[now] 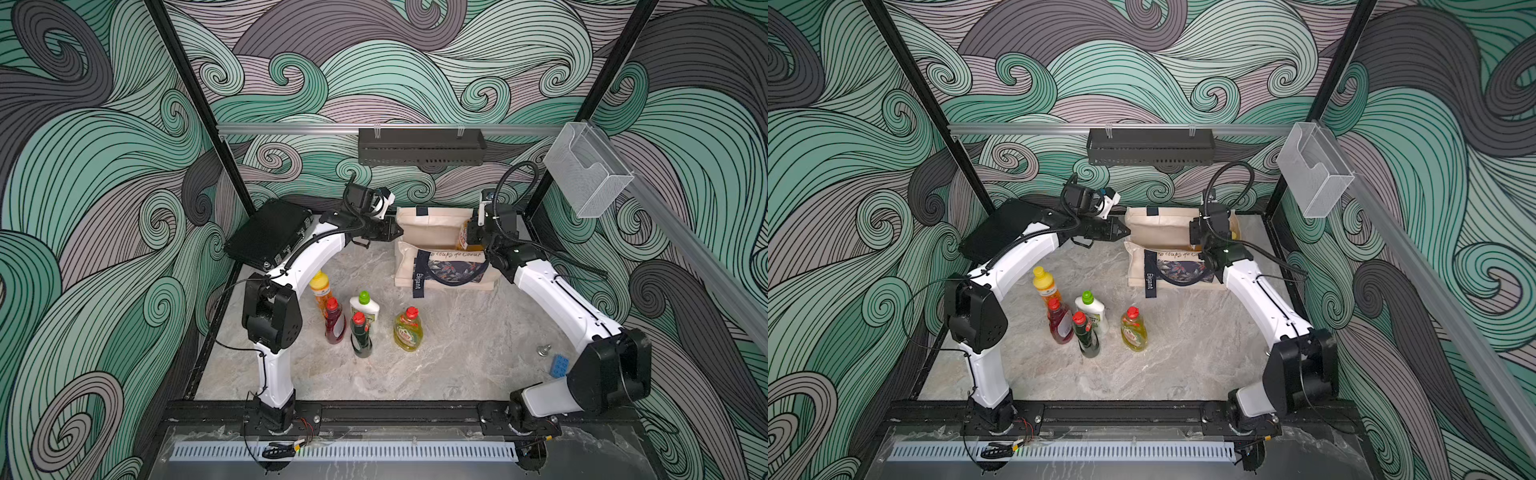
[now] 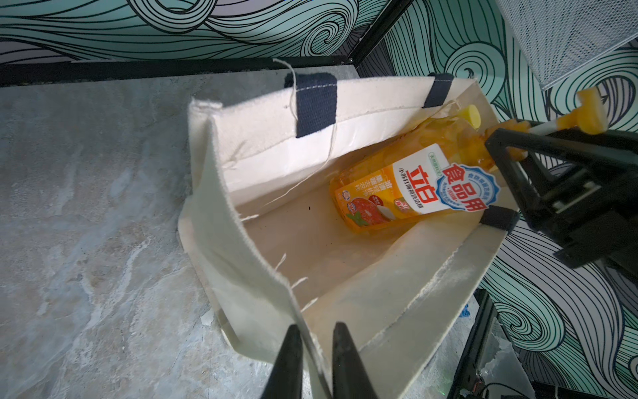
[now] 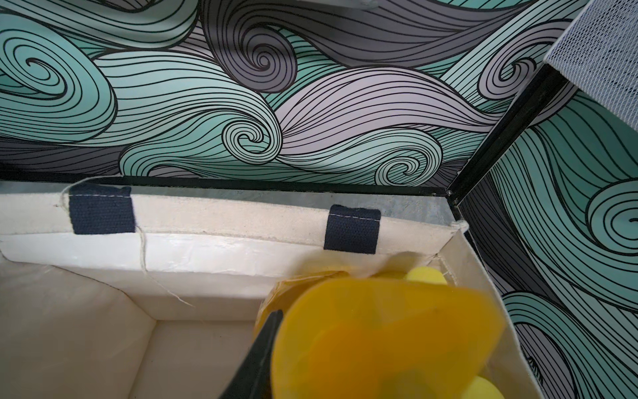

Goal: Pack dish soap into the shopping bag
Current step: Place the bottle of dish soap in the shopping bag.

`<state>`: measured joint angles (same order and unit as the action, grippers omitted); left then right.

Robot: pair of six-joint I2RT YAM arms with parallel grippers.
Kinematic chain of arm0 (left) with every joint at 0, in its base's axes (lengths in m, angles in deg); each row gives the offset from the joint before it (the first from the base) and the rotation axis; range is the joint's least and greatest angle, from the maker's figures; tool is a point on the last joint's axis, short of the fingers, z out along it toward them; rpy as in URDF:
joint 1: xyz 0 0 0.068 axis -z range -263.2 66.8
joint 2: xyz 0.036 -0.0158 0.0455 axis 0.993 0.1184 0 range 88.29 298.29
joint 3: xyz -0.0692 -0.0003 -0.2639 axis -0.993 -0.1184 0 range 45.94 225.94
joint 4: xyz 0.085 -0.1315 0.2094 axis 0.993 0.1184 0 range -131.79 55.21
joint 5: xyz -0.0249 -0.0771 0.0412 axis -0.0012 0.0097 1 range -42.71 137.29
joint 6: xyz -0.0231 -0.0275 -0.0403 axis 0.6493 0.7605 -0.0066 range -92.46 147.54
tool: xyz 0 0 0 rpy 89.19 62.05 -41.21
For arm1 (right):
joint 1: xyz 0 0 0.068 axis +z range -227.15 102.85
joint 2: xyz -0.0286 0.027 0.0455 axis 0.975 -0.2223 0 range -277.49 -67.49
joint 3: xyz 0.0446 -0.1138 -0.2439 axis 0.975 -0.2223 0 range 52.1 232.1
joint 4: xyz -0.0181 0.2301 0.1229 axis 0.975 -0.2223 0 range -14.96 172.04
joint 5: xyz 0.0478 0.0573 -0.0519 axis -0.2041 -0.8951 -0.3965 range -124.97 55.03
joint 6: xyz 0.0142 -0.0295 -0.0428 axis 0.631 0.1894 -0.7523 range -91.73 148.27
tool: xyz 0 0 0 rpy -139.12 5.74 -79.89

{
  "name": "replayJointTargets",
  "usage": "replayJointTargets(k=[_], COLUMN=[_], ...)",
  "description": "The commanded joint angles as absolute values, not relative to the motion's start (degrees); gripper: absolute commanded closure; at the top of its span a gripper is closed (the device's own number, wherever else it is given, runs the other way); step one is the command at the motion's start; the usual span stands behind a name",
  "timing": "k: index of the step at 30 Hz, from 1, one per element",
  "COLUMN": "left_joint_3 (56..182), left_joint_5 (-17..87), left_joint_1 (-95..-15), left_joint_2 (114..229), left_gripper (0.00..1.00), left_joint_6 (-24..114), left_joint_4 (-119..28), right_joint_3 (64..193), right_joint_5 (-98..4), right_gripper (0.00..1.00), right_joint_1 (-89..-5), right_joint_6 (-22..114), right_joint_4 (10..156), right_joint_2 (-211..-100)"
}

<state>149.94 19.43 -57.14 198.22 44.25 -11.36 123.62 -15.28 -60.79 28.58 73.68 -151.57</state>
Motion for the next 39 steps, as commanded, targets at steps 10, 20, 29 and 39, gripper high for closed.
replayJointTargets(k=[10,20,29,39], left_joint_3=[151.32,151.06,150.8,150.62], left_joint_5=[19.69,19.52,19.52,19.52], left_joint_1=[-56.59,-56.54,-56.56,-56.54], left_joint_2=[197.59,197.37,197.8,198.11], left_gripper=[0.85,0.85,0.85,0.86], left_joint_6=[43.97,43.81,43.9,43.73], left_joint_4=[-9.98,-10.15,-10.41,-10.37], right_joint_3=[123.9,123.6,123.55,124.34], right_joint_5=[-7.62,-6.95,-6.25,-5.89], right_gripper=[1.0,1.0,0.98,0.63], right_joint_1=[-62.08,-62.12,-62.06,-62.12], right_joint_6=[26.55,26.95,27.23,27.56], right_joint_4=[82.65,82.65,82.04,80.73], right_joint_2=[-152.46,-154.54,-155.3,-156.0])
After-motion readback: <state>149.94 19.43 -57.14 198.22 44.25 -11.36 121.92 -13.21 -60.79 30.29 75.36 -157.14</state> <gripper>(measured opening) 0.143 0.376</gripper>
